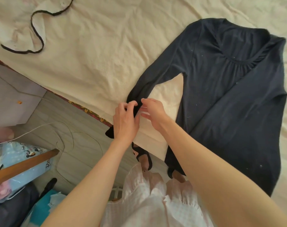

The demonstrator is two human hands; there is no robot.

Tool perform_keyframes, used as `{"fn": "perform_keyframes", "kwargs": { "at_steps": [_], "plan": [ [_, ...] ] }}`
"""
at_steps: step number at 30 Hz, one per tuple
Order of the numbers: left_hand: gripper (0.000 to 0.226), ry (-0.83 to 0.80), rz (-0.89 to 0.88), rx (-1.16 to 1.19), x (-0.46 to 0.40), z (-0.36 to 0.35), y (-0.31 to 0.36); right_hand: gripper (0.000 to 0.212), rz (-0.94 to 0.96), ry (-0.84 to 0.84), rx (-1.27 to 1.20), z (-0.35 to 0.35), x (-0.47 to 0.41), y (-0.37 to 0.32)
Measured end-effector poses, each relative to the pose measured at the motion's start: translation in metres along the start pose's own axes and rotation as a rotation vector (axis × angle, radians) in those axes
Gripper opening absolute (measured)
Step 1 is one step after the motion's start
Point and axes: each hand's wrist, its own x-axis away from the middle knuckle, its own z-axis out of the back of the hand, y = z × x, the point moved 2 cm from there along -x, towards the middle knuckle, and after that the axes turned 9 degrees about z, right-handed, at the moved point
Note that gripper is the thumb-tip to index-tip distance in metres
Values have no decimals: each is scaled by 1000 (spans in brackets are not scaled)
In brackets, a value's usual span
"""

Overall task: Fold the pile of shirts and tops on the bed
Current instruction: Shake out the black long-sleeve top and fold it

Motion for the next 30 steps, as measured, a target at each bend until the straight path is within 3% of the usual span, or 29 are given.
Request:
{"fn": "perform_keyframes", "kwargs": {
  "at_steps": [5, 10, 12, 14, 16, 18, 21, 26, 30],
  "plan": [
    [25, -37, 170, -79, 28, -5, -3, 17, -17, 30, -132, 30, 24, 7],
    [20, -40, 67, -91, 63, -5, 13, 17, -64, 144, -369, 78, 40, 6],
    [22, -126, 34, -77, 77, -4, 23, 33, -66, 148, -441, 103, 47, 3],
    [20, -321, 79, 1, 88, -1, 40, 36, -77, 136, -470, 129, 54, 2],
    [17, -472, 82, 5, 96, 3, 67, 44, -78, 119, -443, 156, 62, -2],
    [13, -473, -5, -28, 108, 6, 101, 49, -72, 102, -364, 181, 70, -2],
    [9, -430, -66, 68, 143, -1, 149, 21, -60, 85, -142, 217, 82, 4],
    [17, -511, -25, 126, 208, -52, 195, 24, -68, 10, 180, 272, 94, 33],
    [30, -645, -8, 112, 238, -96, 220, 14, -124, -33, 356, 313, 102, 64]
  ]
}}
